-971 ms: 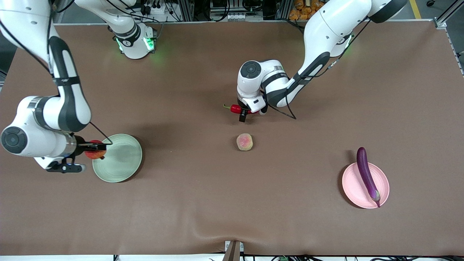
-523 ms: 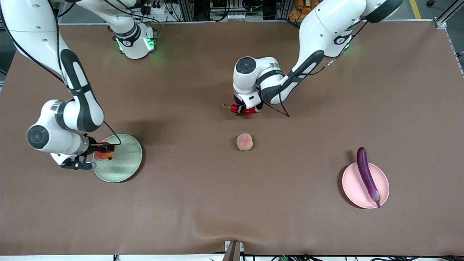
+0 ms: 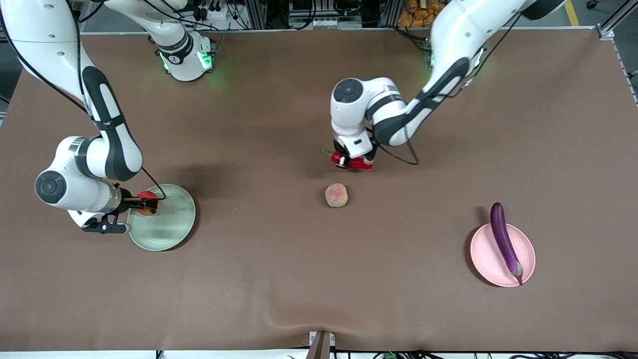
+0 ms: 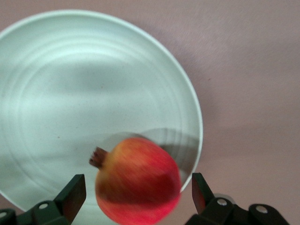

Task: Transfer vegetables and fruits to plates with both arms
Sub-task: 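Release the apple on the green plate while the left gripper carries the pepper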

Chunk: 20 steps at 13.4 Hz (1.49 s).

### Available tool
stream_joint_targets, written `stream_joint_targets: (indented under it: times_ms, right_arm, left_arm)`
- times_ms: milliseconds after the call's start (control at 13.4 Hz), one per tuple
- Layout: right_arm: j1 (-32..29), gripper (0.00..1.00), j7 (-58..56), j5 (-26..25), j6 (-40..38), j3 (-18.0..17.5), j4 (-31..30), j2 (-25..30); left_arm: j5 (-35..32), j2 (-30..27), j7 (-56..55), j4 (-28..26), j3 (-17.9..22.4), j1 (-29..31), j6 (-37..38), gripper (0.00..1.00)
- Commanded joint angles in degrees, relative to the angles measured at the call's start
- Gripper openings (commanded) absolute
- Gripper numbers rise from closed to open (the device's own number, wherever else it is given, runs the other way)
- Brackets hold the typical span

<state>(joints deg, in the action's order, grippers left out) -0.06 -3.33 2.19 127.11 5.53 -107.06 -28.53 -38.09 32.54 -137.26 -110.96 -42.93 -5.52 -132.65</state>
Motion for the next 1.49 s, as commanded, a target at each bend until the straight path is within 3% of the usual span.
stream_joint_targets:
  times_ms: [0, 149, 373, 598, 747, 1046, 1344, 1419]
  right_arm:
    - [-2.3, 1.0, -5.4, 1.0, -8.9, -0.5, 4.7, 1.9]
    - [-0.5, 1.0, -1.9, 1.1, -16.7, -1.0, 9.7, 2.7]
    - [4.5, 1.0, 8.7, 8.8, -25.7, -0.9, 16.2, 2.7]
    - [10.3, 1.0, 21.6, 15.8, -25.7, -1.0, 18.0, 2.7]
    - [17.4, 1.0, 34.8, 16.9, -24.7, -0.8, 21.1, 2.0]
    - [28.2, 1.0, 55.1, 17.6, -10.9, -0.9, 22.0, -2.0]
    - [37.8, 1.0, 70.5, 17.6, 3.7, -0.9, 22.9, -9.3]
    - [39.6, 1.0, 72.1, 17.6, 5.5, -0.9, 23.3, -10.7]
  left_arm:
    - [-0.3, -2.1, 9.8, -1.3, -11.5, 14.2, 4.9, 0.0]
    - [-0.3, -1.6, 18.8, -1.3, -17.8, 24.0, 7.3, 0.0]
    - [-0.3, -1.6, 31.0, -0.3, -18.1, 30.3, 8.7, 0.0]
    - [-0.3, -0.6, 44.2, 3.9, -17.7, 36.3, 10.9, 0.0]
    - [-0.4, 1.8, 52.2, 7.0, -17.4, 39.4, 12.0, 0.0]
    - [-1.0, 7.5, 67.6, 15.7, -9.6, 39.4, 12.0, 0.0]
    - [-0.3, 12.4, 79.9, 24.3, 1.5, 31.8, 11.4, 0.0]
    - [-0.3, 13.8, 80.6, 25.9, 2.7, 30.8, 11.4, 0.0]
